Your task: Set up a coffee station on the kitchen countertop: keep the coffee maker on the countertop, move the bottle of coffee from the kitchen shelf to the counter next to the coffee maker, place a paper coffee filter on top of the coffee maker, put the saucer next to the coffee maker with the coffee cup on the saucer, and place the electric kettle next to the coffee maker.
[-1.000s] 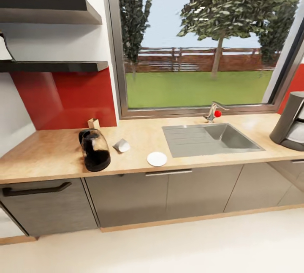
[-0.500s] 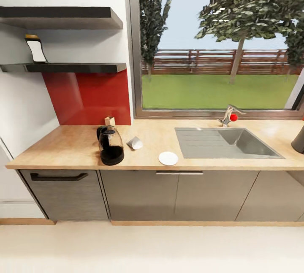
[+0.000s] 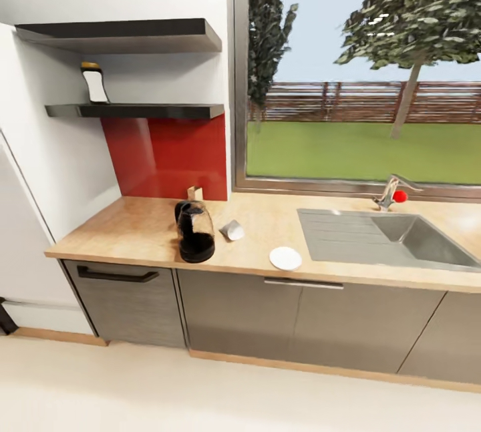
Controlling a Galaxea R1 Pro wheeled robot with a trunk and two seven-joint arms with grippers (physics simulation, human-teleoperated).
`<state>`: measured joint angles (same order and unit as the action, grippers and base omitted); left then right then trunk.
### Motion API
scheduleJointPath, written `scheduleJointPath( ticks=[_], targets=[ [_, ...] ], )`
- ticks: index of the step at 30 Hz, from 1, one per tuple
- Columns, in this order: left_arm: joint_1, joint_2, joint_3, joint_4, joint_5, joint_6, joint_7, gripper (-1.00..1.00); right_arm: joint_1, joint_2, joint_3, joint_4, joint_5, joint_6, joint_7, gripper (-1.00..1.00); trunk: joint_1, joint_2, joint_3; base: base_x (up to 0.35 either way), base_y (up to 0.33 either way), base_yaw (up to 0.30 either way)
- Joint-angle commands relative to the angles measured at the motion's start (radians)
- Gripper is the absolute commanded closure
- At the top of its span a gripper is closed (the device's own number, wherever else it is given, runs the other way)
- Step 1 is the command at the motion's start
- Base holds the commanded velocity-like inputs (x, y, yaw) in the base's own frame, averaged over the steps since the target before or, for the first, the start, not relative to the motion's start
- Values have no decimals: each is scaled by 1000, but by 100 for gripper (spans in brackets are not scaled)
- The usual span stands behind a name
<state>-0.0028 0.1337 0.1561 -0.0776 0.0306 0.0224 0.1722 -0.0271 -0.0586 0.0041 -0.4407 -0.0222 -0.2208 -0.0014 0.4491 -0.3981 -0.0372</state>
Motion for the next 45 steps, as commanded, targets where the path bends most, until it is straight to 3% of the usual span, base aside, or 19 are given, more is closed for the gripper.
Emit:
scheduleJointPath(
  ticks=[1,45],
  targets=[
    [0,0,3,-2,3,2,1,-100,-1,0,0,0,-2,-3,0,-100,1,-2,-1,180,-131,220],
    [-1,4,2,-2,2,2,1,-100,-1,2,-1,-1,-2,-1,6,-100,1,-2,4,11,-33,45]
  ],
)
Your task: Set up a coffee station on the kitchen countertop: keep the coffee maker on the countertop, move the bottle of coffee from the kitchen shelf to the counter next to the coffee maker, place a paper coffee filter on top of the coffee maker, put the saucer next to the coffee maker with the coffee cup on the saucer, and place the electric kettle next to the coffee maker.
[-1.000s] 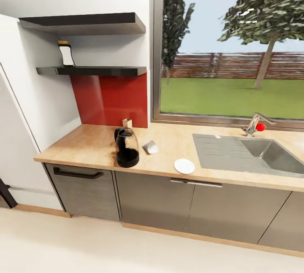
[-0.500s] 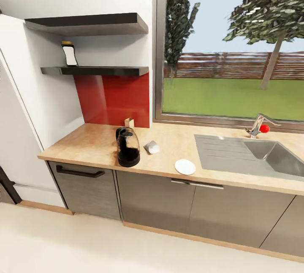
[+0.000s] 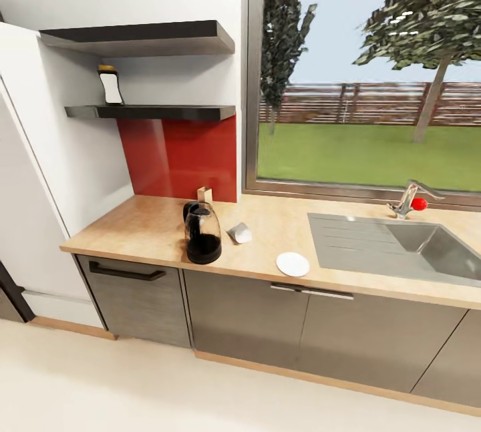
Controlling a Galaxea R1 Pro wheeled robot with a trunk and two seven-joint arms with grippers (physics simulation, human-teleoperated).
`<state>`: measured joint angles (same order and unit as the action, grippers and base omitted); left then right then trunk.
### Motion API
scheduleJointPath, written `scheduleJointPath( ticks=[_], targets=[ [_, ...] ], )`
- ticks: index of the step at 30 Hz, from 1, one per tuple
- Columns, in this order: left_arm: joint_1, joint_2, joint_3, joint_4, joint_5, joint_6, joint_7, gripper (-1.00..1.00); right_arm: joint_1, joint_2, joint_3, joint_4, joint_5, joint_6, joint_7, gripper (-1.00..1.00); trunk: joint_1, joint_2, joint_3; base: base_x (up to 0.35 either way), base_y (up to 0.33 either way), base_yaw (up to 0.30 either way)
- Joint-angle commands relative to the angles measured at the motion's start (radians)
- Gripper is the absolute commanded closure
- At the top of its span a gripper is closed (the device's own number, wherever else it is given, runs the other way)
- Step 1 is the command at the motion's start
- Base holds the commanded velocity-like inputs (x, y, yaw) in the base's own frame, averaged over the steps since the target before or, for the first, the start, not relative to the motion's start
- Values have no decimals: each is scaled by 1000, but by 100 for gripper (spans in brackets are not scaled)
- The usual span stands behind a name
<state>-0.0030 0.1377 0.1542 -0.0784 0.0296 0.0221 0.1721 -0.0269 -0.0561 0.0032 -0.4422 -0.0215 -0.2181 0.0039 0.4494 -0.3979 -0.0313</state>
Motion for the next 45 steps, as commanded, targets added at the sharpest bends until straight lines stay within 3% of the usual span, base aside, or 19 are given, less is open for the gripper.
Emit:
scheduleJointPath(
  ticks=[1,9,13,14,15,18,20,21,23,25,29,37,43,45],
  targets=[
    [0,1,3,1,3,2,1,-100,-1,2,1,-1,-3,-4,1,-100,1,-2,-2,0,0,0],
    [0,7,-2,38,-1,11,2,-100,-1,22,3,-59,-5,-5,3,-100,1,-2,-2,0,0,0],
    [0,9,-2,53,-1,6,2,-100,-1,62,17,-185,1,-2,5,-100,1,-2,-2,0,0,0],
    [0,9,-2,54,-1,5,2,-100,-1,78,58,-257,20,-1,4,-100,1,-2,-2,0,0,0],
    [0,9,-2,56,1,3,1,-100,-1,95,173,-448,56,5,1,-100,1,-2,-2,0,0,0],
    [1,10,-2,58,1,3,1,-100,-1,104,204,-567,61,34,1,-100,1,-2,-2,0,0,0],
    [1,11,-1,58,1,2,1,-100,-1,128,213,-672,62,99,1,-100,1,-2,-2,0,0,0],
    [1,12,-2,58,0,3,1,-100,-5,163,217,-798,63,207,3,-100,1,-2,-2,0,0,0],
    [0,10,-5,57,-3,4,1,-100,-33,187,220,-942,63,327,5,-100,1,-2,-2,0,0,0],
    [0,10,-7,57,-4,4,1,-100,-69,194,220,-974,63,355,4,-100,1,-2,-2,0,0,0],
    [0,8,-10,57,-5,13,0,-100,-225,198,218,-990,58,436,2,-100,1,-2,-2,11,0,0],
    [0,8,-10,56,-5,18,-2,-100,-403,198,206,-988,58,526,-5,-100,1,-2,-2,209,0,0],
    [0,7,-11,55,-6,17,-2,-100,-428,197,178,-956,59,540,-2,-100,1,-2,-2,325,-48,0],
    [0,7,-11,56,-5,17,-2,-100,-431,197,173,-902,58,541,-1,-100,1,-2,-2,325,-124,0]
  ],
)
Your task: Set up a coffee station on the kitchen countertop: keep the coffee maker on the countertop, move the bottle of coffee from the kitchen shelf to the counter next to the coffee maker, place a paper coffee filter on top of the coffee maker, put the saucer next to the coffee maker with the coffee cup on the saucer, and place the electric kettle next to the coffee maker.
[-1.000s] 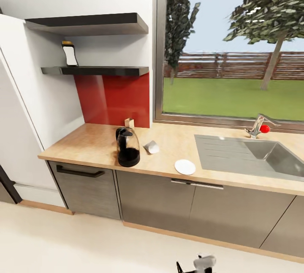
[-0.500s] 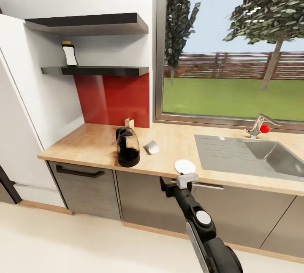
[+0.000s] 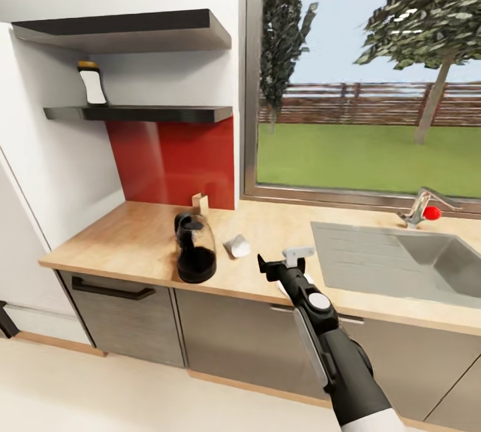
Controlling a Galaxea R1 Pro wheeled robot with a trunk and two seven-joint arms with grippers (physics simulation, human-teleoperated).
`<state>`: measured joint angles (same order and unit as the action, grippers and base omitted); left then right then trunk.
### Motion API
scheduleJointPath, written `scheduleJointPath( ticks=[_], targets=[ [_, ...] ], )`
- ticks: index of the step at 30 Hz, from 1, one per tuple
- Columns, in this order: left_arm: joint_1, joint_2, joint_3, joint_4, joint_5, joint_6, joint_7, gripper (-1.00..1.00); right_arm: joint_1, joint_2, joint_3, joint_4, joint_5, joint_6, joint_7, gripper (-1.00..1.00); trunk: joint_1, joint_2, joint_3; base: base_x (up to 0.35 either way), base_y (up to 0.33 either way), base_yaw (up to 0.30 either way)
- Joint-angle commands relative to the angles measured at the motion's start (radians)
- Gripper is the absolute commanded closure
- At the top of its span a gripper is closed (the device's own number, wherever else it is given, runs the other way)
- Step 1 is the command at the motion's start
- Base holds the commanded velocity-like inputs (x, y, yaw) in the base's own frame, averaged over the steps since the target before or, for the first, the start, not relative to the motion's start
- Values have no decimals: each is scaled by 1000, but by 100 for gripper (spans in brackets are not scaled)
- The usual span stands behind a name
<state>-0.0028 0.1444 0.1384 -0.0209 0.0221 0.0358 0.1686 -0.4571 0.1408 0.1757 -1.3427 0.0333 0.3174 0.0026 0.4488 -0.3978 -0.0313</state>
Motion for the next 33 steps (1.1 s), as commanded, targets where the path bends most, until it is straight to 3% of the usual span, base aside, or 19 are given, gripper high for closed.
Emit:
scheduleJointPath(
  ticks=[1,11,15,23,33],
  targets=[
    [0,0,4,-2,2,4,1,-100,-1,0,0,3,4,6,0,-100,1,-2,-2,325,-124,0],
    [0,0,4,-1,3,4,0,-100,-1,-1,-2,22,5,6,-1,-100,1,-2,-2,325,-109,0],
    [3,-3,5,15,4,9,-3,-100,0,10,10,40,2,5,1,-100,1,-2,-2,159,0,0],
    [3,-2,3,10,4,9,-4,-100,0,13,13,-5,-1,30,0,-100,1,-2,-2,293,0,0],
    [7,-2,3,10,4,9,-5,-100,0,-1,22,43,6,26,22,-100,1,-2,-2,243,40,0]
  ],
)
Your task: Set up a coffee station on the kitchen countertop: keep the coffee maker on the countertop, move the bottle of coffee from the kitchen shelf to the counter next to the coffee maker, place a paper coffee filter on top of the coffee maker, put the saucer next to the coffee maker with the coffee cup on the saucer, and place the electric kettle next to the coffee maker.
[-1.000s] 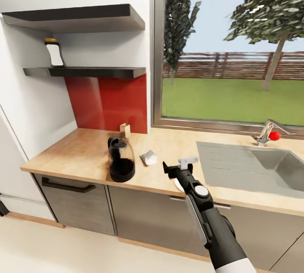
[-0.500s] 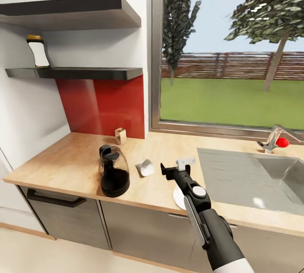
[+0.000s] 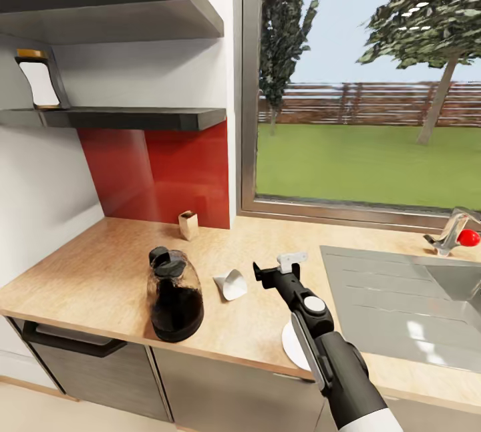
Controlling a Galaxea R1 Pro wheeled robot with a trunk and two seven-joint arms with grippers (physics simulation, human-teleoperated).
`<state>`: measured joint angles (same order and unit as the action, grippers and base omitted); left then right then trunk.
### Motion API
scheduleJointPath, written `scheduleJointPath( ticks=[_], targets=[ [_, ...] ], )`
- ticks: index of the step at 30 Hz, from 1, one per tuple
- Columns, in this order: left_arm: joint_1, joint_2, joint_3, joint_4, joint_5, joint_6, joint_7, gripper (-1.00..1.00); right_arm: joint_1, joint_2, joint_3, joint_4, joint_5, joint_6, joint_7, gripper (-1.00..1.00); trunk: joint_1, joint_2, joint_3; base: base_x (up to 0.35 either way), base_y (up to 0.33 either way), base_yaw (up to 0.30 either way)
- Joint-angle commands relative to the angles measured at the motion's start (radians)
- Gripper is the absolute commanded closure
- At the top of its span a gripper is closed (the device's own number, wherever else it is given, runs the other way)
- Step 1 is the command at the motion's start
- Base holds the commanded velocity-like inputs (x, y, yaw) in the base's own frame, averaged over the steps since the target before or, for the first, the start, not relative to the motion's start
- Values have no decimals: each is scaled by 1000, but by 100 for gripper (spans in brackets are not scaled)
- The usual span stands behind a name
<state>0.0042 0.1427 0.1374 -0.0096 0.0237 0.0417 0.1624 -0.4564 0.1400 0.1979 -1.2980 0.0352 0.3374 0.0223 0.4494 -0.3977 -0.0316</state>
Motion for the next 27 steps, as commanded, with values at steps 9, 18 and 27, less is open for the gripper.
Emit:
scheduleJointPath(
  ticks=[9,18,27],
  targets=[
    [0,1,4,2,2,2,0,-100,-1,-58,5,169,5,5,265,-100,1,-2,-2,4,1,0],
    [0,6,3,5,2,3,-1,-100,-1,-59,49,227,5,3,267,-100,1,-2,-2,40,4,0],
    [0,4,2,5,2,3,0,-100,-2,-57,64,240,5,3,266,-100,1,-2,-2,236,56,0]
  ],
)
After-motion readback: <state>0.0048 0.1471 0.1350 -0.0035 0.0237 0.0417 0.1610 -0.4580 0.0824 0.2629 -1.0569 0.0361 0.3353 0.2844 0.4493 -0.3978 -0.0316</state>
